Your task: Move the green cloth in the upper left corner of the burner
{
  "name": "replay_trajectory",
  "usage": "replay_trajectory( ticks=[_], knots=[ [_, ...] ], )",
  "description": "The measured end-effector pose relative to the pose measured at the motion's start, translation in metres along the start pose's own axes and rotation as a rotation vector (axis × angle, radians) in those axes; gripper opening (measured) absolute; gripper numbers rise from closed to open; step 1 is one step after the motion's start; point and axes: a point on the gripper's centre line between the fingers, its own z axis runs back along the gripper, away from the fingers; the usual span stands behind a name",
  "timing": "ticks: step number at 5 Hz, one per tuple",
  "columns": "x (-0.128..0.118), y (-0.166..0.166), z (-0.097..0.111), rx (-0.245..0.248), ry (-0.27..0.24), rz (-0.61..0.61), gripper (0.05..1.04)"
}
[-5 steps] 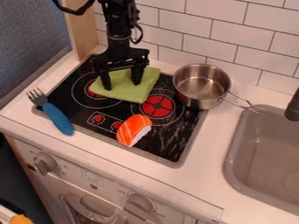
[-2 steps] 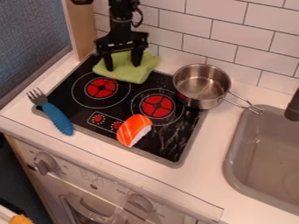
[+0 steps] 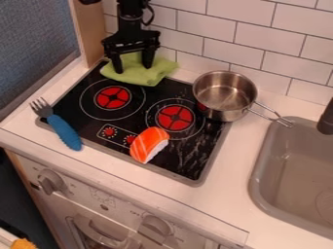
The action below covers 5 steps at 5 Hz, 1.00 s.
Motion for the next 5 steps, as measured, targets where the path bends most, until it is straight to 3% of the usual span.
replay_trajectory(
  ticks=[3, 5],
  knots=[
    [-0.017, 0.015, 0.006, -0.011, 0.019, 0.004, 1.0],
    [-0.014, 0.035, 0.037, -0.018, -0.023, 0.061, 0.999]
  ],
)
